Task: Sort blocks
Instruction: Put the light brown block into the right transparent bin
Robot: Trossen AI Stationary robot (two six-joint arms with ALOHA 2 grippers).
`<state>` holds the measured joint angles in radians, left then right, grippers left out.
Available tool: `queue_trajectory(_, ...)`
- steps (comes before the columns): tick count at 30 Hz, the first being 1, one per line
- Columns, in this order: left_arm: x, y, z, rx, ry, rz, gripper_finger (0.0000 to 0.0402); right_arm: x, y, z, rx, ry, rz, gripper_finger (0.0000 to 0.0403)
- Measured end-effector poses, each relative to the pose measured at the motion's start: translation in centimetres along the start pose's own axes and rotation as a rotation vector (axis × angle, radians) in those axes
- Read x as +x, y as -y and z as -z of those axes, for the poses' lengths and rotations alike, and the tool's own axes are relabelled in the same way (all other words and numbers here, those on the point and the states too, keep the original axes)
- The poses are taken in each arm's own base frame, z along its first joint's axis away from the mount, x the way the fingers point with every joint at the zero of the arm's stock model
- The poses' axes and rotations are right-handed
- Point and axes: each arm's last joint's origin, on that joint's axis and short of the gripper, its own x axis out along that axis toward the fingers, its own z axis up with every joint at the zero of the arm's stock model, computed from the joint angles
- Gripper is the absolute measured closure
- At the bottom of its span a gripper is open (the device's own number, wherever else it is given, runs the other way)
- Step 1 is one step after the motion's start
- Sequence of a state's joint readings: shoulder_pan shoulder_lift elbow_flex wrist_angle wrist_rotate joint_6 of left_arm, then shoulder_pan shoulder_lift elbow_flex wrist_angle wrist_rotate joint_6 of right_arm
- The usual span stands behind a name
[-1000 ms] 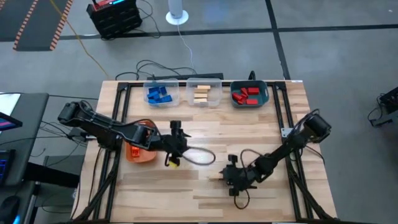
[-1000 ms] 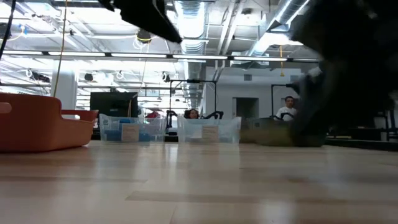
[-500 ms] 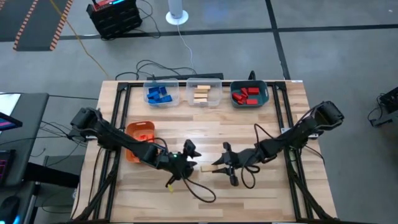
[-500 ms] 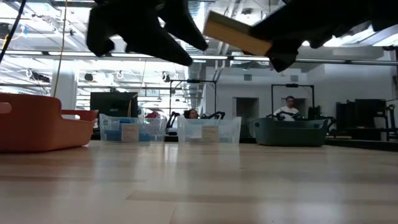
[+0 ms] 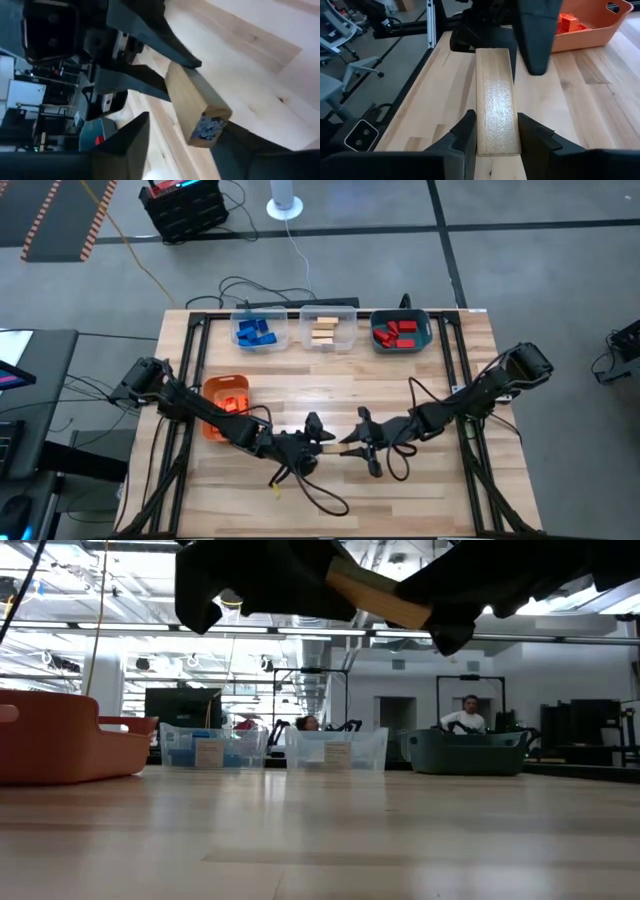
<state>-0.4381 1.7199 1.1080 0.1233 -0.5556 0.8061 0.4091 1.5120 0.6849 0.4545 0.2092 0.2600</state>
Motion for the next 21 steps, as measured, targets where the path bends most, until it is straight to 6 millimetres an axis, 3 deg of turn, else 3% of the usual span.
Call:
queue_trajectory(8, -0.1, 0.1, -0.2, -0.006, 0.026, 0.018, 0.0343, 0.0, 0.2, -0.1, 0.013, 0.002, 0.002, 0.0265)
queue_trajectory(13, 0.0, 0.1, -0.1, -0.024, 0.033, 0.032, 0.0347, 0.1, 0.7, -0.1, 0.036, -0.005, 0.024, 0.0244)
queue_trajectory(21, 1.1, -1.0, 1.7, -0.098, -0.014, 0.057, 0.0348, -0.1, 2.3, 0.0, -0.018, -0.063, 0.113, 0.0144)
